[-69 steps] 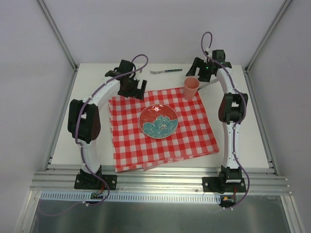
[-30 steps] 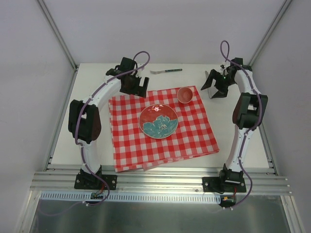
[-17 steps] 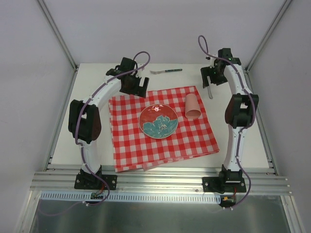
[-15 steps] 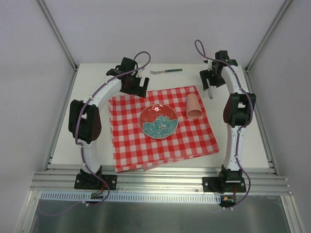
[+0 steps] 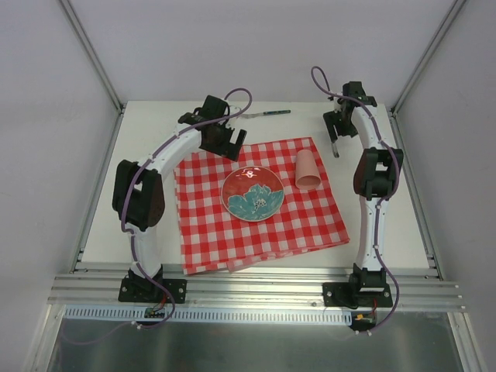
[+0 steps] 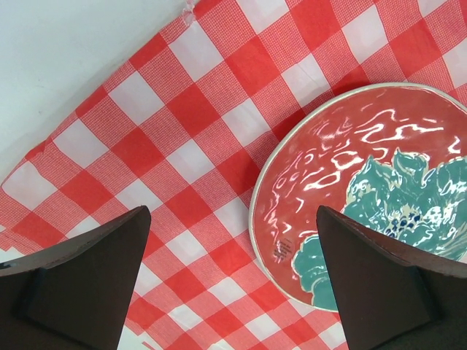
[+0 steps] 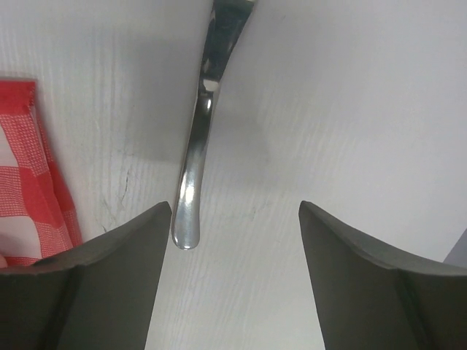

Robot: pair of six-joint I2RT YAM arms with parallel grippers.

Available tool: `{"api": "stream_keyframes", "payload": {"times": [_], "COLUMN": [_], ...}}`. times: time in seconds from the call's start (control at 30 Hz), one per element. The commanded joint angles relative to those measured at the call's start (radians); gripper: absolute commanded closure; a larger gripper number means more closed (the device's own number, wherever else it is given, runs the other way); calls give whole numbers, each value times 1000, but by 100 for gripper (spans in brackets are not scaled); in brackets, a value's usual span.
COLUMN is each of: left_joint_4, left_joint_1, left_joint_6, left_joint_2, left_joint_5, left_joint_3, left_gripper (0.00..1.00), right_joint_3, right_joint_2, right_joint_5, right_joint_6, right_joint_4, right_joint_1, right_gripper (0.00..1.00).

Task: Set the dinner table for one person

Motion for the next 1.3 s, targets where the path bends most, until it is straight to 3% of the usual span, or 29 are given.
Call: {"api": "stream_keyframes", "payload": {"times": [0.0, 0.1, 0.37, 0.93, 1.0, 1.1, 1.13, 1.27], "left_joint_4": [-3, -3, -3, -2, -3, -3, -3, -3], "left_joint_1": [-10, -13, -28, -45, -48, -50, -50, -51], "left_joint_6": [11, 8, 11, 18, 19, 19, 18, 19], "left_joint_2": [-40, -32, -29, -29, -31, -36, -39, -48], "left_joint_5": [-15, -15, -24, -36, -36, -38, -38, -38], "left_joint_3": [7, 16, 21, 16, 15, 10, 10, -4], "left_gripper": [1, 1, 1, 1, 1, 1, 1, 1], "right_joint_3": [71, 71, 74, 88, 90, 88, 84, 48], "right_joint_2": [23, 28, 68, 124, 129, 137, 137, 125], "right_joint_5": [-48, -131, -170, -157, -154, -142, -136, -113], "right_joint_6": [27, 43, 66, 63, 60, 52, 49, 34], "right_joint_4": [-2, -17, -46, -31, -32, -37, -41, -49], "right_joint_1": [6, 12, 21, 21, 16, 9, 7, 1], "right_gripper": [26, 26, 28, 47, 53, 77, 99, 100]}}
